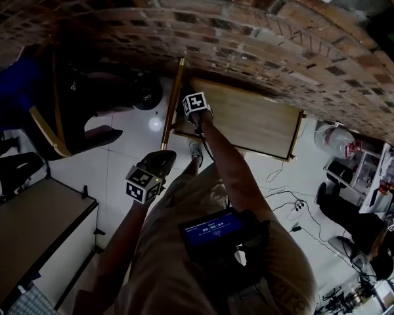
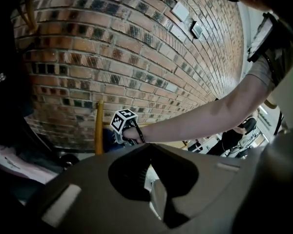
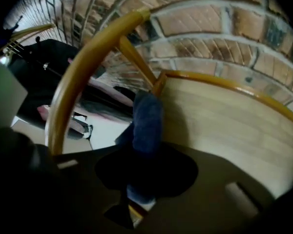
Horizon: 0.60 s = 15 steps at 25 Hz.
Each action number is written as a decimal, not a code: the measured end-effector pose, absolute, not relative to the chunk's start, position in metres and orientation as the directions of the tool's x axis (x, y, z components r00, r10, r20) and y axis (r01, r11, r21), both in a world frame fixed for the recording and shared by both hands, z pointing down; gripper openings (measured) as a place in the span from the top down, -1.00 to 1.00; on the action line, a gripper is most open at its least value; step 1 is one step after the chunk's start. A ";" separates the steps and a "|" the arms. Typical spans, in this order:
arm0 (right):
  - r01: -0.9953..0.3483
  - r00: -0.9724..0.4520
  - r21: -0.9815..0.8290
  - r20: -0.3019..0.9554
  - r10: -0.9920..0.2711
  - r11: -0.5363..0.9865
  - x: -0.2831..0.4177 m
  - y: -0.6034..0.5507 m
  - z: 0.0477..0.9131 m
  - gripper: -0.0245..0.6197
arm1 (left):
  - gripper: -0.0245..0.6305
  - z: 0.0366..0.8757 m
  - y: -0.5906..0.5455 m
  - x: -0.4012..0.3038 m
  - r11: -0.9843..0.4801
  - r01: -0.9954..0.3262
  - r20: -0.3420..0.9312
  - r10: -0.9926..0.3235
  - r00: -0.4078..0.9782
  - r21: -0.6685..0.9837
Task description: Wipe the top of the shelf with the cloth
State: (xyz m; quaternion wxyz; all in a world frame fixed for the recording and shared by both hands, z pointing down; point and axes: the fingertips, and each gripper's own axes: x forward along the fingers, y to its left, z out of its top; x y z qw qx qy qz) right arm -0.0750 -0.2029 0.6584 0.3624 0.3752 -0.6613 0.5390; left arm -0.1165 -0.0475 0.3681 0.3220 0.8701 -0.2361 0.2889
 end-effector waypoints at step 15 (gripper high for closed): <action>-0.924 -0.199 -0.235 0.969 -0.143 -0.302 0.268 -0.066 0.676 0.64 | 0.92 0.369 -0.052 -0.045 -0.718 -0.500 0.630 -0.110 0.769 0.485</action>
